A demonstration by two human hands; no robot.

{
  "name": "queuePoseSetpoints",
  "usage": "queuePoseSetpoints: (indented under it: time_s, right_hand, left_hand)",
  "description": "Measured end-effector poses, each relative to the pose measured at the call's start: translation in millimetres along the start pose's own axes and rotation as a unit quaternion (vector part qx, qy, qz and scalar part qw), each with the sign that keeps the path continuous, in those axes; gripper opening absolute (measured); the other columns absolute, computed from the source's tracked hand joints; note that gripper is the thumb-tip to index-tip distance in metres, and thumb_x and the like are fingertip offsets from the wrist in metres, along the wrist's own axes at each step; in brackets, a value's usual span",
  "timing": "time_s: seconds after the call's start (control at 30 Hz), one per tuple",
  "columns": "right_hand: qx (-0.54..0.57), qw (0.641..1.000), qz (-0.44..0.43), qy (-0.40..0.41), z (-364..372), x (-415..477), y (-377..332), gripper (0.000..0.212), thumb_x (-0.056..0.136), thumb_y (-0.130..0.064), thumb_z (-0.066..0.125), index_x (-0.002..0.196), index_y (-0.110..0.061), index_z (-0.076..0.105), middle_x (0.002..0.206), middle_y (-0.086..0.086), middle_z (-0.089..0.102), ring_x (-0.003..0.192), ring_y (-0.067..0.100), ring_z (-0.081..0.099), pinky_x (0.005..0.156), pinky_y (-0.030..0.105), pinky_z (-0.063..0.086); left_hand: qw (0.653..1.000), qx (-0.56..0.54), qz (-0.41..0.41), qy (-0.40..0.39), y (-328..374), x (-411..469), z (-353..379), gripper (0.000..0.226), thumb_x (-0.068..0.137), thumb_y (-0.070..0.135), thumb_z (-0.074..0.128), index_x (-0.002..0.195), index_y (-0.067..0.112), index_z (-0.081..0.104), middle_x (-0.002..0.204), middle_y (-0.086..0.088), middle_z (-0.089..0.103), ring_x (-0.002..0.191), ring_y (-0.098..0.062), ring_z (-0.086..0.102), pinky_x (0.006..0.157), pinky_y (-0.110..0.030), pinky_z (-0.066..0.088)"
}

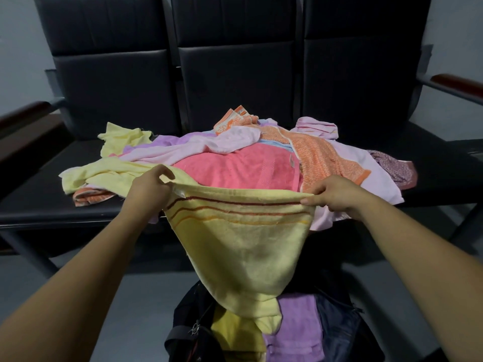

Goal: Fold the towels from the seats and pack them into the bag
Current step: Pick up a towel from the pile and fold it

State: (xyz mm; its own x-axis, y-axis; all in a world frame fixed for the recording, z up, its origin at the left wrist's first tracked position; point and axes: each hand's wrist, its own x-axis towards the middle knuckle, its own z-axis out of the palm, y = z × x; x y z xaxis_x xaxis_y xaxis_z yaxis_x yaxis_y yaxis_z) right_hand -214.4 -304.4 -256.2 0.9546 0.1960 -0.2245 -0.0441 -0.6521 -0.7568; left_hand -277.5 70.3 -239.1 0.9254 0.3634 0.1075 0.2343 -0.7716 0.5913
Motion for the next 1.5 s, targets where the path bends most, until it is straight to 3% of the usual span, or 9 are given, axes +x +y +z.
queuePoseSetpoints:
  time_s: [0.1,0.2,0.4,0.63,0.83,0.97,1.13,1.3,1.5]
  right_hand:
    - [0.162,0.986,0.026,0.018,5.5,3.5,0.7,0.017,0.081,-0.011,0.081,0.092,-0.001,0.073,0.072,0.004,0.06,0.066,0.013,0.048,0.057,0.026,0.039]
    - [0.324,0.946,0.022,-0.002,9.4,4.9,-5.3,0.014,0.083,0.003,0.074,0.095,0.0,0.066,0.072,0.009,0.06,0.051,0.009,0.043,0.043,0.02,0.032]
    - [0.34,0.939,-0.017,0.051,17.8,-7.0,-28.5,0.004,0.089,-0.002,0.073,0.09,-0.002,0.069,0.07,0.007,0.061,0.052,0.011,0.049,0.045,0.022,0.043]
    - [0.186,0.968,-0.156,0.065,45.2,-37.1,-65.5,0.022,0.092,0.005,0.064,0.091,-0.015,0.074,0.072,0.005,0.072,0.058,0.01,0.066,0.061,0.025,0.054]
    - [-0.004,0.973,-0.228,-0.034,68.2,-50.4,-73.0,0.014,0.087,-0.03,0.077,0.09,-0.017,0.079,0.079,0.002,0.075,0.073,0.01,0.07,0.067,0.024,0.053]
    - [0.047,0.971,-0.234,0.016,65.7,-49.0,-74.8,0.017,0.093,-0.021,0.071,0.078,-0.015,0.076,0.07,0.0,0.071,0.065,0.009,0.063,0.067,0.03,0.052]
    - [0.209,0.959,-0.172,0.078,44.2,-43.3,-75.1,0.021,0.094,-0.009,0.064,0.074,-0.009,0.069,0.074,0.007,0.067,0.071,0.018,0.065,0.077,0.036,0.056]
    - [0.288,0.937,-0.127,0.149,27.0,-34.7,-62.6,0.019,0.092,-0.003,0.063,0.075,0.004,0.064,0.073,0.015,0.058,0.067,0.019,0.057,0.071,0.032,0.053]
    - [0.364,0.909,-0.14,0.149,19.1,-28.3,-69.0,0.015,0.086,0.004,0.073,0.094,-0.006,0.065,0.088,0.017,0.07,0.081,0.025,0.069,0.083,0.038,0.059]
  left_hand:
    - [0.99,-0.124,0.026,-0.056,5.6,-6.7,-4.5,0.017,0.093,0.009,0.055,0.099,0.025,0.061,0.08,-0.017,0.067,0.068,-0.033,0.059,0.059,-0.043,0.053]
    - [0.947,-0.289,0.036,-0.137,19.7,-17.2,-5.5,0.02,0.095,-0.004,0.05,0.089,0.008,0.065,0.077,-0.02,0.062,0.074,-0.03,0.058,0.061,-0.029,0.057]
    - [0.897,-0.312,0.119,-0.29,42.2,-32.0,-0.3,0.03,0.096,-0.009,0.053,0.111,0.007,0.073,0.096,-0.014,0.075,0.09,-0.02,0.073,0.087,-0.03,0.06]
    - [0.946,-0.148,0.228,-0.179,65.8,-47.8,18.4,0.013,0.091,0.023,0.073,0.086,0.012,0.076,0.073,-0.003,0.075,0.064,-0.008,0.068,0.061,-0.018,0.053]
    - [0.939,-0.164,0.245,-0.178,75.1,-54.3,21.9,0.012,0.092,0.027,0.072,0.086,0.018,0.076,0.072,-0.006,0.072,0.06,-0.007,0.06,0.057,-0.018,0.046]
    - [0.941,-0.162,0.206,-0.213,70.3,-47.6,19.0,0.016,0.091,0.027,0.072,0.082,0.015,0.077,0.089,-0.001,0.067,0.079,-0.01,0.06,0.076,-0.024,0.047]
    - [0.934,-0.061,0.17,-0.309,48.9,-36.3,13.6,0.02,0.09,0.032,0.074,0.092,0.013,0.081,0.118,0.004,0.062,0.101,0.0,0.056,0.092,-0.009,0.039]
    - [0.96,-0.124,0.155,-0.196,44.8,-30.9,4.0,0.026,0.09,0.035,0.072,0.077,0.013,0.068,0.062,0.01,0.057,0.061,-0.006,0.053,0.064,-0.021,0.042]
    - [0.943,-0.279,0.171,-0.065,70.7,-29.1,-4.7,0.011,0.092,0.017,0.072,0.099,0.008,0.069,0.079,-0.011,0.075,0.074,-0.016,0.072,0.081,-0.036,0.061]
